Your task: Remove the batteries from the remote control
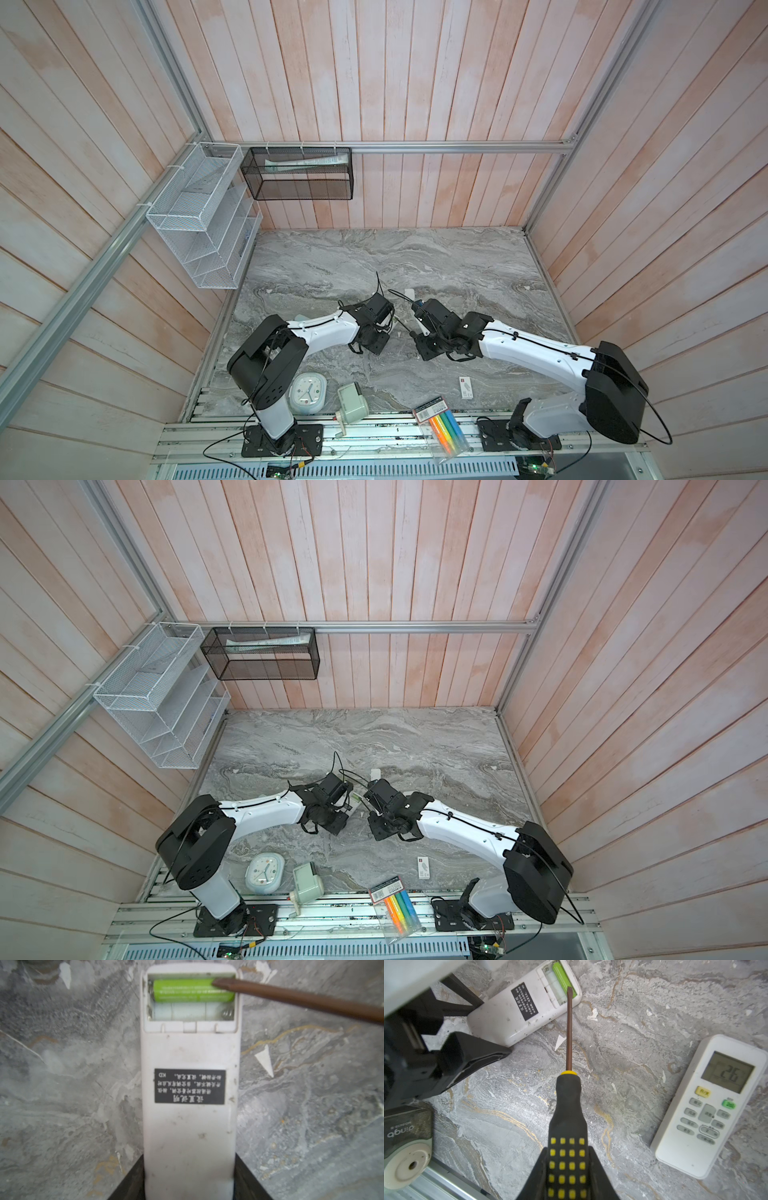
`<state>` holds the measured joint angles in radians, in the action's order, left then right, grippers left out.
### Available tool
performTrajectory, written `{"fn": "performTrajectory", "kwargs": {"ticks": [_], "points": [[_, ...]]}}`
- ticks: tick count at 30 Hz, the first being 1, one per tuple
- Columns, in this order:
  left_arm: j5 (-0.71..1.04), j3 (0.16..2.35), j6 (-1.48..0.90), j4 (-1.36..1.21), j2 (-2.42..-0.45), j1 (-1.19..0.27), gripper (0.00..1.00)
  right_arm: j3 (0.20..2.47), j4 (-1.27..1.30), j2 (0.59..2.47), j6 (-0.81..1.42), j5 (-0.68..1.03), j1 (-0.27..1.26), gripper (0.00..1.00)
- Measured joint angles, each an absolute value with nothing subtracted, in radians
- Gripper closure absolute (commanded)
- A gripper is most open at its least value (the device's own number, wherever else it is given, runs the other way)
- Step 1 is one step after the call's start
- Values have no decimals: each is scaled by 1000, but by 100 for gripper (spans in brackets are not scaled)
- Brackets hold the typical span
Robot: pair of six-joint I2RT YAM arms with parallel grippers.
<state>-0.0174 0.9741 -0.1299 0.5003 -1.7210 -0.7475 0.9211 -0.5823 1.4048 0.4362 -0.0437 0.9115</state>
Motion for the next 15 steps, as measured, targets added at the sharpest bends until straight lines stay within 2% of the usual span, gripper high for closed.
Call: {"fn": "performTrajectory", "kwargs": {"ticks": [15], "points": [[-29, 974, -144, 499, -1723, -753, 42, 950, -607, 1403, 447, -51, 940, 100]]}}
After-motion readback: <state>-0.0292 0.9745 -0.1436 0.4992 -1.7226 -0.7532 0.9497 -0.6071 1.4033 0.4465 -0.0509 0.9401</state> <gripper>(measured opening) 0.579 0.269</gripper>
